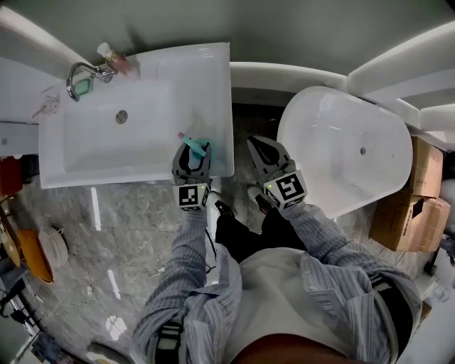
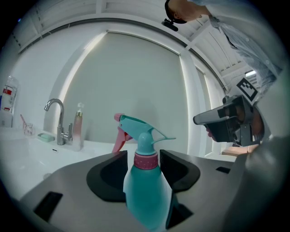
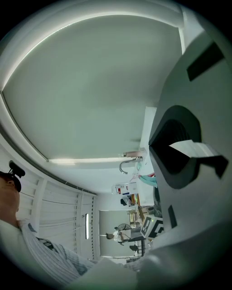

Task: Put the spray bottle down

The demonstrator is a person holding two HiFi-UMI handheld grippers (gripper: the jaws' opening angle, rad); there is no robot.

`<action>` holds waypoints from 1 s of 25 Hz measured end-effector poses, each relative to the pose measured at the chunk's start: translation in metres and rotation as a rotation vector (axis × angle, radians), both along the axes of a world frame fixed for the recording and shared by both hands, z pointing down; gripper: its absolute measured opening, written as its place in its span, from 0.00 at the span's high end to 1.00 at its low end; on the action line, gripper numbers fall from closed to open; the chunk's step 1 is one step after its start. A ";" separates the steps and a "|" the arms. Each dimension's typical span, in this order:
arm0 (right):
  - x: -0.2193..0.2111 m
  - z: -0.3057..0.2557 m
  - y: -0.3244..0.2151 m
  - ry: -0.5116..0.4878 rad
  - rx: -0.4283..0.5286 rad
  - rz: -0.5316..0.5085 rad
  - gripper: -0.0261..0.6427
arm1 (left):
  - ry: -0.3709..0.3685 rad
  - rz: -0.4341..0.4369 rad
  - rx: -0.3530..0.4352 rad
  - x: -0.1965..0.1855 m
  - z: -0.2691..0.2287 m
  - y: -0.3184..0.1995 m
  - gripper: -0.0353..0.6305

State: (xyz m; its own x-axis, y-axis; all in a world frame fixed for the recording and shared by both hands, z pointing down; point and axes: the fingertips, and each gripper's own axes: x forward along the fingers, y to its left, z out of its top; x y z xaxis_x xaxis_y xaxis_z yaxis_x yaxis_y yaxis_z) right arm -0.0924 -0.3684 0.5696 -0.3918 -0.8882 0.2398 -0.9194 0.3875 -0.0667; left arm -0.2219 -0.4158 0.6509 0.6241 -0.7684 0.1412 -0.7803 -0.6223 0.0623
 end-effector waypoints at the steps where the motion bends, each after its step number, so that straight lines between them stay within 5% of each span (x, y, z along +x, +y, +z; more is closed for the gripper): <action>1: 0.002 -0.004 0.000 -0.004 0.005 -0.001 0.94 | -0.007 -0.004 0.001 0.000 0.001 0.002 0.63; 19: 0.005 -0.039 0.025 -0.003 0.045 -0.046 0.94 | -0.032 -0.132 0.029 -0.030 -0.026 0.043 0.63; 25: -0.001 -0.056 0.036 -0.005 0.052 -0.072 0.94 | -0.023 -0.177 0.084 -0.049 -0.076 0.064 0.75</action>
State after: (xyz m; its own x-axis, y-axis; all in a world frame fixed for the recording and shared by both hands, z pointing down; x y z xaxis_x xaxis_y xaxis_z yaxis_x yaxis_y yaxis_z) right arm -0.0932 -0.3327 0.5141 -0.4560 -0.8690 0.1920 -0.8889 0.4555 -0.0495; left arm -0.2707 -0.3522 0.5752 0.4753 -0.8758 0.0844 -0.8787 -0.4773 -0.0034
